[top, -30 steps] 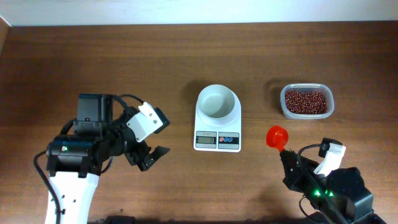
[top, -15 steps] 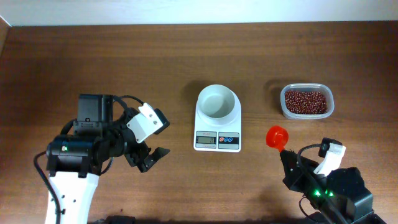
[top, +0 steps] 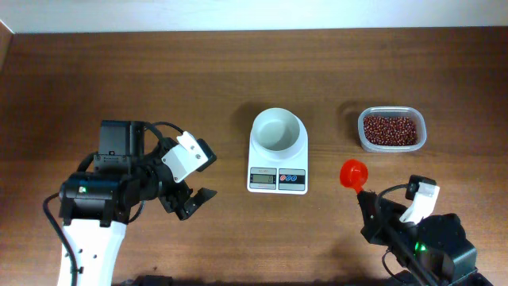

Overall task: Scoop and weigh 50g on scale
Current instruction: 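Move the right gripper with the orange scoop over the bean tub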

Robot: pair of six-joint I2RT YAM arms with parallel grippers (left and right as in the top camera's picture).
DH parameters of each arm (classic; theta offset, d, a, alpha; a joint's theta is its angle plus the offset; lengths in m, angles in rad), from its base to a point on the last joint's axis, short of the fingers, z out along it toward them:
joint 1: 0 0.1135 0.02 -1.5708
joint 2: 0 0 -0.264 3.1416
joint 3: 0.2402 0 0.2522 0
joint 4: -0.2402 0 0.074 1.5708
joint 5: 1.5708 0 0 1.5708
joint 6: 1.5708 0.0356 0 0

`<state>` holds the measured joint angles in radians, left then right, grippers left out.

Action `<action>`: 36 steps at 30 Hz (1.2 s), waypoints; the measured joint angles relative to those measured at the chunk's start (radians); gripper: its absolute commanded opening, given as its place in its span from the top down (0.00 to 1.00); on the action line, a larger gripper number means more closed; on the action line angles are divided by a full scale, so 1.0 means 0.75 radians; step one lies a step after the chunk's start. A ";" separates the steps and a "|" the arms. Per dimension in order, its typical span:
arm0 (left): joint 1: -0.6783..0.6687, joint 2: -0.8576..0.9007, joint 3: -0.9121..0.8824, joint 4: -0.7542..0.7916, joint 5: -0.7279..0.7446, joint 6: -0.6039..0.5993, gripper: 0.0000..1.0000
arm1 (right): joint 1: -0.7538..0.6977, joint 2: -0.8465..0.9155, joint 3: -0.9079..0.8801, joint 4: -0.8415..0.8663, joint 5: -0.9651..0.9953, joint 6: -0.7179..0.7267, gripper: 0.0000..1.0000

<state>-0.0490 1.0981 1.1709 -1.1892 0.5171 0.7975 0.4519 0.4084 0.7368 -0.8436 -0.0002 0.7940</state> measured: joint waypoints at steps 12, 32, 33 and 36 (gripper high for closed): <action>0.000 0.000 0.000 0.000 0.000 0.001 0.01 | 0.000 0.105 0.032 0.048 0.142 -0.565 0.96; 0.002 0.005 -0.001 -0.001 0.001 0.005 0.01 | -0.334 1.331 0.892 -0.443 0.490 -0.885 0.96; 0.002 0.005 -0.001 -0.001 0.001 0.005 0.01 | -0.364 1.347 0.892 -0.433 0.482 -0.897 0.96; 0.002 0.005 -0.001 -0.001 0.001 0.005 0.01 | -0.438 1.430 0.893 -0.402 0.452 -0.960 0.96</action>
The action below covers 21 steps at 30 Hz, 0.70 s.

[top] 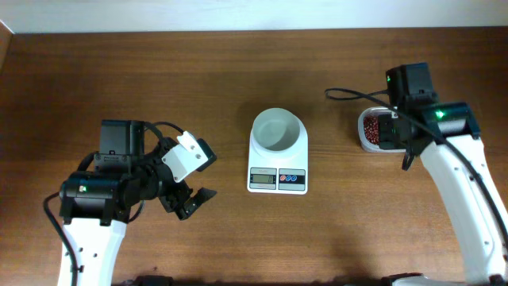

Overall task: Scoop and weigh 50g on scale
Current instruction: 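Move the right gripper with the orange scoop over the bean tub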

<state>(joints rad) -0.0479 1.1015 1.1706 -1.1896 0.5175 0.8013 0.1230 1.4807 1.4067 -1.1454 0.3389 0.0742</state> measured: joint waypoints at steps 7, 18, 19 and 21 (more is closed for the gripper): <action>0.000 0.001 0.000 -0.001 0.000 0.000 0.01 | -0.156 0.287 0.002 0.157 -0.037 -0.123 0.96; 0.000 0.001 0.000 0.000 0.000 0.001 0.01 | -0.367 0.426 0.006 0.268 -0.443 -0.261 0.96; 0.000 0.001 0.000 0.000 0.000 0.001 0.01 | -0.385 0.431 0.006 0.269 -0.486 -0.273 0.96; 0.000 0.001 0.000 0.000 0.000 0.001 0.01 | -0.434 0.438 0.006 0.261 -0.612 -0.299 0.96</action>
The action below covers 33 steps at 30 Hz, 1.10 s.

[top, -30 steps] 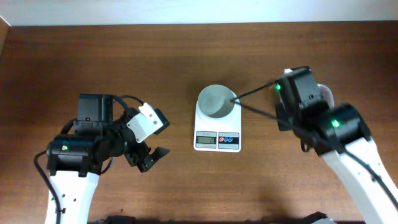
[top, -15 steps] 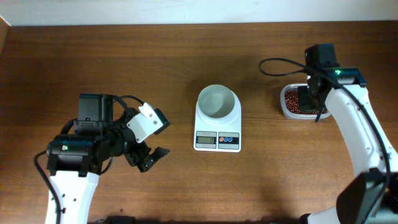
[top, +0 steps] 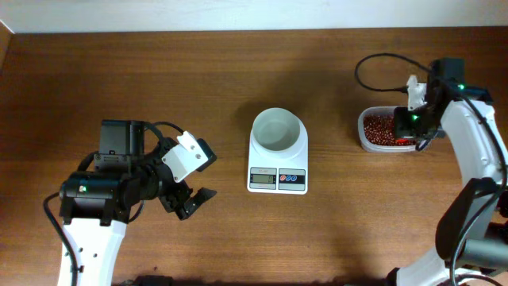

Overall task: Scoop and weigh 50g on scale
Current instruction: 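Move the right gripper with the orange scoop over the bean tub, then dip the scoop into the red beans and lift it out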

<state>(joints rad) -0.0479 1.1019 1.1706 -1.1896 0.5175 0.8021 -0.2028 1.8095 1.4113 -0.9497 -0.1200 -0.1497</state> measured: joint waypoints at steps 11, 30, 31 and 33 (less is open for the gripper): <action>0.000 0.000 0.000 0.000 0.000 0.003 0.01 | -0.193 0.014 0.001 -0.058 -0.385 -0.041 0.96; 0.000 0.000 0.000 0.000 0.000 0.003 0.01 | -0.515 0.185 0.017 -0.090 -0.920 -0.060 0.96; 0.000 0.000 0.000 -0.001 0.000 0.003 0.01 | -0.528 0.185 0.017 -0.091 -0.946 -0.058 0.96; 0.000 0.000 0.000 -0.001 0.000 0.003 0.01 | -0.548 0.185 0.017 -0.096 -0.989 -0.060 0.96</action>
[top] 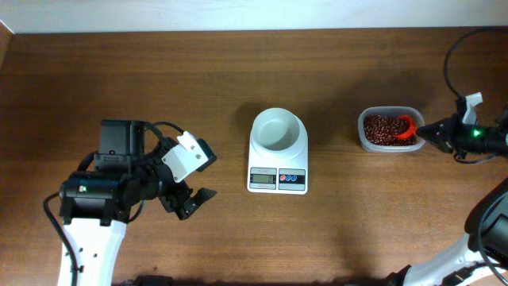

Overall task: Scoop and weigh 50g on scale
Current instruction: 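Dip the scoop into the red beans and lift it out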

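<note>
A clear tub of red beans [384,129] stands at the right of the table. A red scoop [405,127] rests with its bowl in the beans at the tub's right end. My right gripper [429,132] reaches in from the right edge, shut on the scoop's handle. The white scale [278,179] sits mid-table with an empty white bowl [278,129] on it; its display is too small to read. At the left, my left gripper [195,202] hangs open over bare wood with nothing in it.
The right arm's black cable [449,59] loops above the tub at the far right. The left arm's body [111,179] fills the lower left. Bare wood lies between the scale and the tub.
The right arm has swung from over the tub's right side to lying low at the table's right edge. The red scoop now shows in the beans. The left arm has not moved.
The right gripper first held the red scoop near the table's front, right of the scale. Then the arm stood over the bean tub, hiding part of it, then over its right end. Now the scoop lies in the beans. The left arm stayed still throughout.
</note>
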Robot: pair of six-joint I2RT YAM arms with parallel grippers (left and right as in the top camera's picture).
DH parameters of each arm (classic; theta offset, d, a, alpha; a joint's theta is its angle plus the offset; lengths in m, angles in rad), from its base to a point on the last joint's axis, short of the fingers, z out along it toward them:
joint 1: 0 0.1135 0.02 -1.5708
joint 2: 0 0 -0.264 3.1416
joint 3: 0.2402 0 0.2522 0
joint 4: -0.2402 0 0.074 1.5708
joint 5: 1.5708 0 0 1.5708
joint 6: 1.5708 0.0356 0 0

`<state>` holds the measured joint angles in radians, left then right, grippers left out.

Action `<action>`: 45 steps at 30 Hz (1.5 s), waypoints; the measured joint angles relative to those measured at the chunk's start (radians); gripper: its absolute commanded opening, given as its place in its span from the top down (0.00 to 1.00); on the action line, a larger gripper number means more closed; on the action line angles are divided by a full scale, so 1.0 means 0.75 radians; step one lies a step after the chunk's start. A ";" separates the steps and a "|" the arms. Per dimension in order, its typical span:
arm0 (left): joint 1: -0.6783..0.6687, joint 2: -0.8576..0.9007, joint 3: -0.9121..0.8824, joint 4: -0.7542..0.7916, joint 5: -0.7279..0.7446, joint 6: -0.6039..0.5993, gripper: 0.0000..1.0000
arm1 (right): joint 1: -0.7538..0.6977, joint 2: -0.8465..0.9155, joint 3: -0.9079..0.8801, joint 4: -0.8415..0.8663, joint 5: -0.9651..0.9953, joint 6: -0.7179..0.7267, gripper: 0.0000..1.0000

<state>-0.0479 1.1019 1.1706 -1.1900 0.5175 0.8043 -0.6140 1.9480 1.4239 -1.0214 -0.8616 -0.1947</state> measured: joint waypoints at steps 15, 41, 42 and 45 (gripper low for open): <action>0.000 0.000 0.000 0.000 0.000 0.000 0.01 | -0.020 0.000 -0.001 -0.114 -0.123 -0.199 0.96; 0.000 0.000 0.000 0.001 0.000 0.000 0.01 | 0.068 0.000 -0.001 -0.485 -0.523 -0.335 0.96; 0.000 0.000 0.000 0.000 0.000 0.000 0.01 | 0.120 0.000 -0.001 -0.488 -0.539 -0.339 0.96; 0.000 0.000 0.000 0.001 0.000 0.000 0.01 | 0.292 0.000 -0.001 -0.489 -0.565 -0.345 0.96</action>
<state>-0.0479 1.1019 1.1706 -1.1896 0.5175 0.8043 -0.3946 1.9480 1.4231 -1.3884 -1.2854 -0.4534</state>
